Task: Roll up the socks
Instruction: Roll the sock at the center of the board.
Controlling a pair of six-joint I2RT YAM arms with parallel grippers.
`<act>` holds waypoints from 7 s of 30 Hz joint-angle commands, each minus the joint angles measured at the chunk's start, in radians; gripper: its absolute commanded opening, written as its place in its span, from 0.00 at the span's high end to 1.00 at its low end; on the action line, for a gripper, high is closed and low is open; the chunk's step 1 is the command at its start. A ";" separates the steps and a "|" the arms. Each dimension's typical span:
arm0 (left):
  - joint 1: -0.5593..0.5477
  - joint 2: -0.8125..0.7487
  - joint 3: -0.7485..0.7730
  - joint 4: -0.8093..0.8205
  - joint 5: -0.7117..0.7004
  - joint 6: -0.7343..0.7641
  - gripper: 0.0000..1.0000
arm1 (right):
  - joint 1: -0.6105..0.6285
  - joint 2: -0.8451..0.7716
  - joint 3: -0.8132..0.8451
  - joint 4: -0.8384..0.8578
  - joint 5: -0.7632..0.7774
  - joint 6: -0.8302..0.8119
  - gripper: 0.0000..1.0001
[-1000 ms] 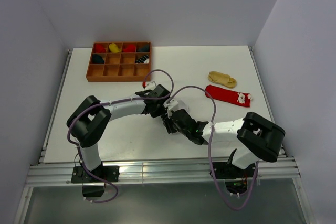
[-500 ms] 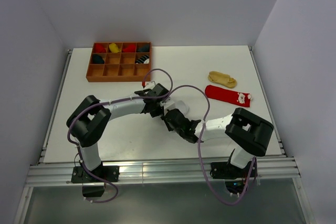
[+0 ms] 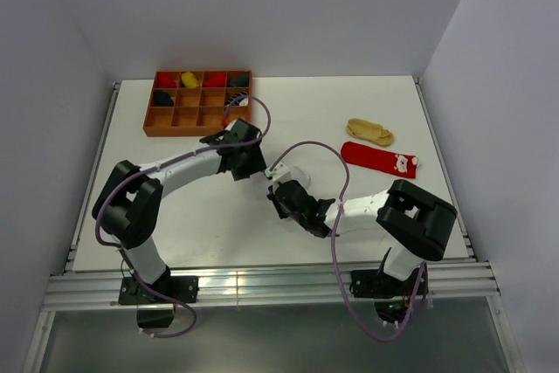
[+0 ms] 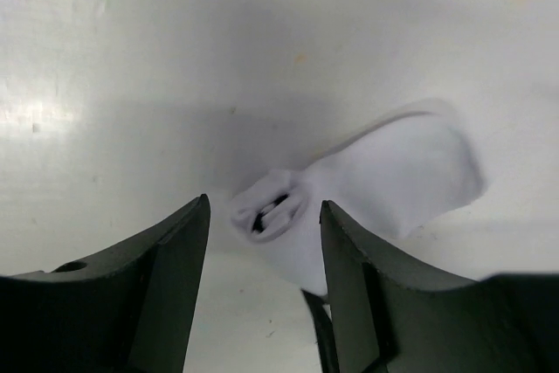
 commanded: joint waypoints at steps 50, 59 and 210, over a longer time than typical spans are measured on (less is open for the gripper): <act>-0.006 0.101 0.124 0.047 0.036 0.128 0.43 | -0.461 0.052 -0.034 -0.121 -0.891 0.375 1.00; -0.023 -0.089 -0.019 0.086 -0.017 -0.049 0.31 | -0.573 0.194 -0.069 0.036 -1.026 0.497 1.00; -0.115 -0.030 -0.154 0.376 0.023 -0.169 0.27 | -0.694 0.228 -0.066 -0.131 -0.917 0.458 1.00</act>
